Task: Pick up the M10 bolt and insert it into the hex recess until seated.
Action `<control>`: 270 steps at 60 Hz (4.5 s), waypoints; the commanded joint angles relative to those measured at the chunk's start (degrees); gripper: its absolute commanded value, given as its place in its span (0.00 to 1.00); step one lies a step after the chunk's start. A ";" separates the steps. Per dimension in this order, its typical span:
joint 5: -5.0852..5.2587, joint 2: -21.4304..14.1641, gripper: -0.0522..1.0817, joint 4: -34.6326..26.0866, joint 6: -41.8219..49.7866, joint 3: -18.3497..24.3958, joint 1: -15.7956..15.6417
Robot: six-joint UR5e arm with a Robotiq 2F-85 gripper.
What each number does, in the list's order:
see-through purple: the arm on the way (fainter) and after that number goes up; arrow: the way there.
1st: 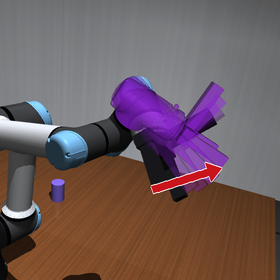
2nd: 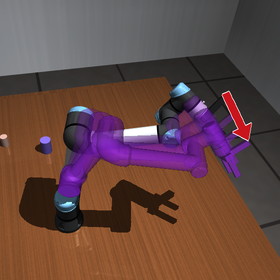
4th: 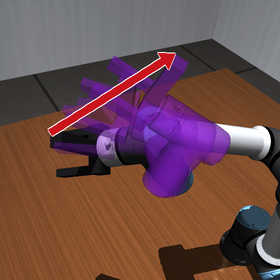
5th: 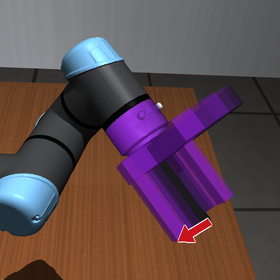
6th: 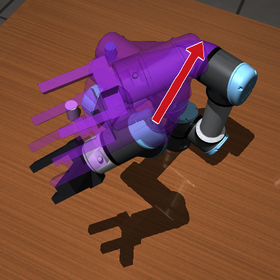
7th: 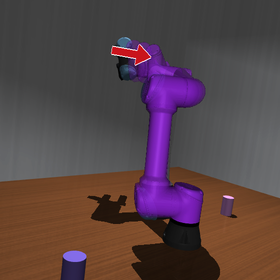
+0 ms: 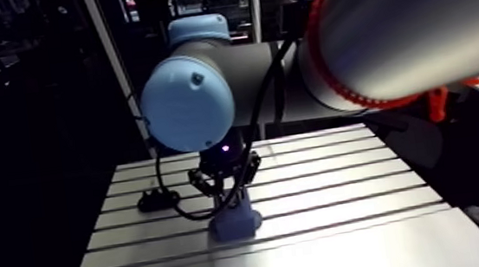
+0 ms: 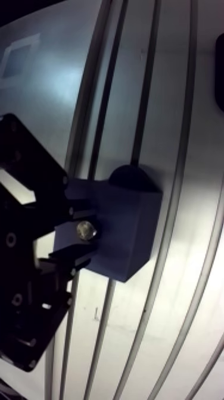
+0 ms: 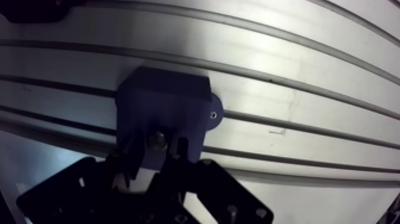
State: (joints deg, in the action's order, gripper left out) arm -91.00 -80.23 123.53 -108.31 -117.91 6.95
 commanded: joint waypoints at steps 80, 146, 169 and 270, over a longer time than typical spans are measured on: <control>-0.10 0.56 0.66 0.09 -0.10 0.09 -0.09; -0.36 0.38 0.68 -0.53 -5.94 0.53 -0.09; -0.36 0.38 0.68 -0.53 -10.15 0.53 -0.09; 0.43 0.30 0.68 -0.88 -27.96 0.35 -0.09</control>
State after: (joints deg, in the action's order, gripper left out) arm -90.64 -79.91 122.72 -135.12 -117.67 6.86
